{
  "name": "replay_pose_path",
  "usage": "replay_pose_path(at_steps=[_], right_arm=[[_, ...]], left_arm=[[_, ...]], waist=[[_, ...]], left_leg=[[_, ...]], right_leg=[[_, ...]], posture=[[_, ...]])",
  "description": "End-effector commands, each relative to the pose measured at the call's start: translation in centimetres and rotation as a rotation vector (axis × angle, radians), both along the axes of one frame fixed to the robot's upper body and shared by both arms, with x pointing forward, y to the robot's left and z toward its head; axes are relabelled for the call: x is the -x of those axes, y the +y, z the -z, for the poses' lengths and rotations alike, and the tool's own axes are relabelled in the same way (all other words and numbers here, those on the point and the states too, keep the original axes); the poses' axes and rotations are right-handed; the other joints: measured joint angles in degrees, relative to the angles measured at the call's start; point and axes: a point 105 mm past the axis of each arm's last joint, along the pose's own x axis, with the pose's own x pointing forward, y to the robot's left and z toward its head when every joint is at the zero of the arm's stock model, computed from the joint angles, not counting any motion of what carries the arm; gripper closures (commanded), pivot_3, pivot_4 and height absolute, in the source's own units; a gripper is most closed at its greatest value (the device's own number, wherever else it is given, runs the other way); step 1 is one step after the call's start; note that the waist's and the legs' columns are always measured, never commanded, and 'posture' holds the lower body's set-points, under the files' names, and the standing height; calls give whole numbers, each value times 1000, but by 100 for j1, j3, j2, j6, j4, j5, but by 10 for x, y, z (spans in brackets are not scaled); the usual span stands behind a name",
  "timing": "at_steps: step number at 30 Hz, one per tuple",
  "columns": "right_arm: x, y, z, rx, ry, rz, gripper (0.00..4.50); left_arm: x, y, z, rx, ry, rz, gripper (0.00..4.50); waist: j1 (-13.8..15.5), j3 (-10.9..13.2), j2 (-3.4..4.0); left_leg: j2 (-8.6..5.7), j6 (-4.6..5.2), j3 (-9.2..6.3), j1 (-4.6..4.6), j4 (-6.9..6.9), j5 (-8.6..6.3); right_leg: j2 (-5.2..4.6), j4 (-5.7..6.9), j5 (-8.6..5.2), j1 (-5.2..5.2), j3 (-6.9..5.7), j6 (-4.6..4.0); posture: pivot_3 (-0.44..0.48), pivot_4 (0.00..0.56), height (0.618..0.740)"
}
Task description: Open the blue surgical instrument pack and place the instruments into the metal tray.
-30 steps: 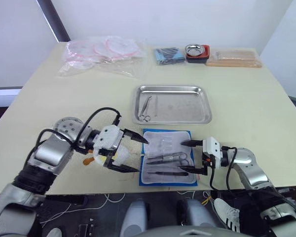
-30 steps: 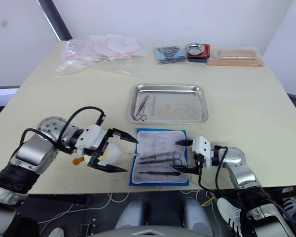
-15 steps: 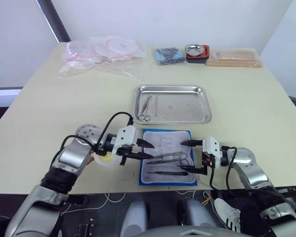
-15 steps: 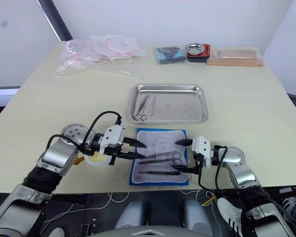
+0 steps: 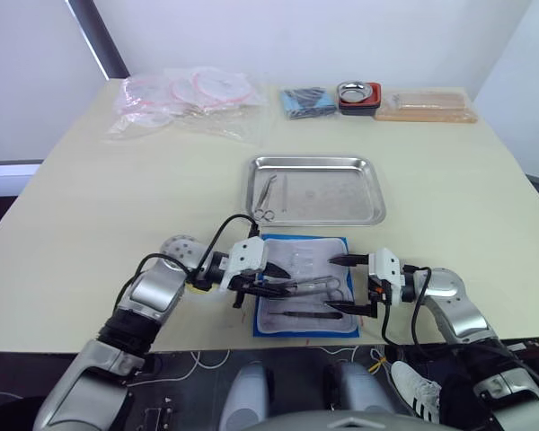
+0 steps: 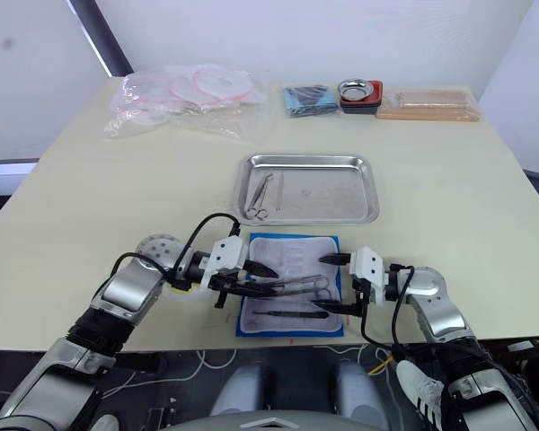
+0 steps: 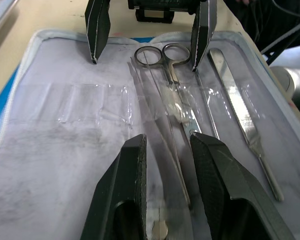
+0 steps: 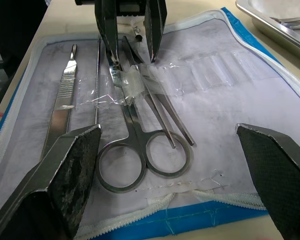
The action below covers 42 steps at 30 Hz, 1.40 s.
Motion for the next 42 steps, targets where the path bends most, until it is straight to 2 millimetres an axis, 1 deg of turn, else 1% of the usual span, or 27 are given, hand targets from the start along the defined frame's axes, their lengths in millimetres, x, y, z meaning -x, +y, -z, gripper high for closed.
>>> replay_pose_path(at_steps=[1,7,9,10,15,19,27,32,33,34,35,42], right_arm=[[18,-9,45,107,176,23,0],[18,-10,45,107,173,30,0],[18,-11,45,108,174,32,0],[18,-11,45,108,174,33,0],[17,-11,45,111,173,29,0],[16,-10,44,111,170,25,0],[15,-9,44,110,168,29,0],[15,-10,45,111,168,34,0],[15,-10,45,110,168,34,0],[15,-10,45,110,169,35,0],[15,-10,45,110,169,34,0],[14,-10,45,112,167,32,0]], left_arm=[[2,-11,0,18,0,6,2994],[3,-12,6,14,0,-13,2994],[3,-12,7,11,-3,-18,3594],[3,-11,7,9,-6,-19,3636],[-1,-1,8,-23,-37,-32,3636],[-5,3,8,-31,-47,-50,3636],[-2,0,10,-22,-38,-38,3636],[-3,-4,12,-4,-27,-43,3636],[-3,-4,12,-4,-25,-43,4166],[-2,-4,12,-5,-18,-35,4405],[-2,-4,12,-6,-19,-30,4461],[-6,-2,8,-27,-41,-38,4461]], waist=[[1,-3,2],[1,-5,7],[1,-6,9],[1,-7,10],[1,-8,11],[0,-7,13],[0,-8,12],[0,-9,12],[0,-9,12],[0,-10,12],[0,-11,10],[0,-11,12]], left_leg=[[0,0,0,1,1,0],[-3,0,-1,4,7,0],[-2,0,-2,5,7,0],[-2,0,-2,5,7,0],[-1,0,-3,7,7,0],[1,0,-4,8,7,0],[2,0,-3,12,7,0],[2,0,-3,14,7,0],[2,0,-3,13,8,0],[2,0,-3,14,8,0],[2,0,-4,14,8,0],[2,0,-3,15,9,0]], right_leg=[[0,1,0,0,1,0],[1,15,-1,0,3,-1],[1,16,-1,0,6,-1],[1,16,-1,0,6,-1],[0,17,-1,-1,9,-1],[0,17,0,-1,11,-1],[-1,25,-1,-1,16,-1],[-1,25,-1,-1,18,-1],[-1,25,-1,-1,18,-1],[-1,25,-1,-1,18,-1],[-1,26,-1,-1,17,-1],[0,28,-1,0,17,-1]], posture=[[0,150,740],[0,150,740],[0,150,740],[0,150,740],[0,150,740],[0,150,740],[0,150,740],[0,150,740],[0,150,740],[0,150,740],[0,150,740],[0,150,740]])
